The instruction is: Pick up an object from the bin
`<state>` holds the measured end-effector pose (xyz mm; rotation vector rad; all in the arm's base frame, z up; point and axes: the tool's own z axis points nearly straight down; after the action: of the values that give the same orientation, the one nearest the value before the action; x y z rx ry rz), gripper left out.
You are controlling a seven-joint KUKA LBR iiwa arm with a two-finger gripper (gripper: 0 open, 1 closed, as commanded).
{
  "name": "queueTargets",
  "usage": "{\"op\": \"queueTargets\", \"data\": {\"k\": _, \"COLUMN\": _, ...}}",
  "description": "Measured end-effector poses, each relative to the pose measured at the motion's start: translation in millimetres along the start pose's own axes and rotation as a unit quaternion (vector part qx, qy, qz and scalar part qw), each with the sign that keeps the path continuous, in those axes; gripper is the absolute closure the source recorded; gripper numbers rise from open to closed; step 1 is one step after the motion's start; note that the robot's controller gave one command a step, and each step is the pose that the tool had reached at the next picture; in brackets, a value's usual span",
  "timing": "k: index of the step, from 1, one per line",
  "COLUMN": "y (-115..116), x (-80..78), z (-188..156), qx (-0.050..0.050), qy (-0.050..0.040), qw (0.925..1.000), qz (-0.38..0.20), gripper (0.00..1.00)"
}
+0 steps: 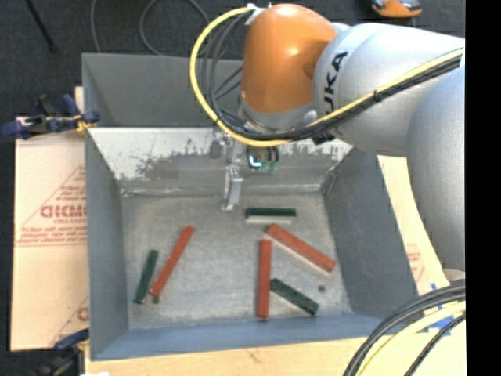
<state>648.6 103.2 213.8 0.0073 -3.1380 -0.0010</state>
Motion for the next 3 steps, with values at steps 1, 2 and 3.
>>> {"op": "queueTargets", "data": {"k": 1, "y": 10, "x": 11.8, "z": 131, "qx": 0.001, "qy": 0.0001, "qw": 0.9982, "qz": -0.06, "gripper": 0.0}}
{"op": "queueTargets", "data": {"k": 2, "y": 58, "x": 49.2, "z": 140, "qx": 0.0, "qy": -0.002, "qw": 0.9756, "qz": -0.22, "gripper": 0.0}}
{"op": "queueTargets", "data": {"k": 3, "y": 56, "x": 47.7, "z": 139, "qx": 0.0, "qy": -0.003, "qw": 0.9764, "qz": -0.216, "gripper": 1.0}}
